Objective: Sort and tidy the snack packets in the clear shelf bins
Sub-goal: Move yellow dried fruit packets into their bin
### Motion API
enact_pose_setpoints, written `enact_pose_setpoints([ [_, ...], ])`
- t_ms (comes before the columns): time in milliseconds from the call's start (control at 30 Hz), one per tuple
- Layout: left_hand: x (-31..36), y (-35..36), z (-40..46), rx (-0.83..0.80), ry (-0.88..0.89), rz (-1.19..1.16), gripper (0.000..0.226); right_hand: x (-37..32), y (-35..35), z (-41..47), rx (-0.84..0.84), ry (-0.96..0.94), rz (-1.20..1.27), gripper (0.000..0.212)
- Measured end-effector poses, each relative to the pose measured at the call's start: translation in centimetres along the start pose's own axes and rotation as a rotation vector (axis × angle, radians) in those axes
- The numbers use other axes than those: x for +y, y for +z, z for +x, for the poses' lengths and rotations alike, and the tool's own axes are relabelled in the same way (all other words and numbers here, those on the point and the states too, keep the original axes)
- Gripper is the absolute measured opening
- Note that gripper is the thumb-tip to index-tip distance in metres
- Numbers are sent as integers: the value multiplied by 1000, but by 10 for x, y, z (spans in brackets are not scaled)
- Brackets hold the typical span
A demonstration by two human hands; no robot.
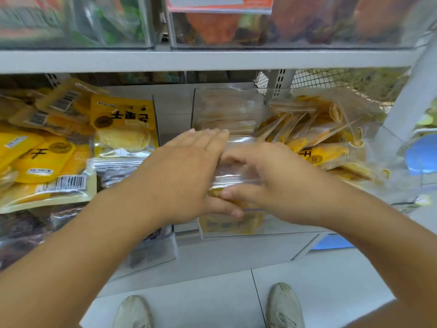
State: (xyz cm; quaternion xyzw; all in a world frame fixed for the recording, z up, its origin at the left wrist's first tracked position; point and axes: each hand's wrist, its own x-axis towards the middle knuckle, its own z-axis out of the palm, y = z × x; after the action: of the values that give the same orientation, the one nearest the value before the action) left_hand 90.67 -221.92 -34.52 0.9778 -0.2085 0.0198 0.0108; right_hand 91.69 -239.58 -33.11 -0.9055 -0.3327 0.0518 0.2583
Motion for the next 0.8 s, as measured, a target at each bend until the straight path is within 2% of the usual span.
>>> enact_pose_setpoints([
  [67, -1, 3, 0, -8, 2, 38, 128, 2, -15, -17, 226, 155, 118, 48],
  [100, -1, 3, 0, -6, 4, 47, 126, 5, -20, -23, 283, 264, 128, 53],
  [167, -2, 3, 1, 18, -4, 27, 120, 6, -23, -30, 230, 455, 131, 51],
  [200, -3, 3, 2, 28, -9, 11, 117, 7, -17, -31, 194, 503, 218, 47],
  [233, -4, 3, 3, 40, -8, 0, 117, 2, -11, -30, 172, 550, 383, 41],
  [300, -4, 3, 3, 41, -5, -5, 122, -6, 3, -27, 237, 565, 694, 40],
  [333, -4, 2, 3, 32, -10, -17, 126, -4, 11, -26, 291, 583, 757, 43],
  [367, -4, 1, 2, 28, -32, -46, 129, -8, 20, -24, 274, 570, 761, 71],
  [400, -4, 0, 1, 28, -63, -85, 131, -6, 31, -22, 252, 532, 738, 48],
  [467, -2, -1, 1, 52, -63, -94, 130, -8, 35, -19, 173, 540, 609, 40],
  [567, 0, 4, 6, 27, -13, 20, 124, -6, 8, -12, 94, 521, 756, 22],
  [600, 0, 4, 8, 1, -16, 39, 123, -1, 0, -11, 77, 517, 798, 22],
  [700, -6, 4, 9, -42, 1, 37, 125, 1, -5, -2, 141, 561, 1061, 48],
  [800, -6, 2, 9, -40, 18, 51, 131, 10, 16, 14, 57, 569, 1199, 94],
])
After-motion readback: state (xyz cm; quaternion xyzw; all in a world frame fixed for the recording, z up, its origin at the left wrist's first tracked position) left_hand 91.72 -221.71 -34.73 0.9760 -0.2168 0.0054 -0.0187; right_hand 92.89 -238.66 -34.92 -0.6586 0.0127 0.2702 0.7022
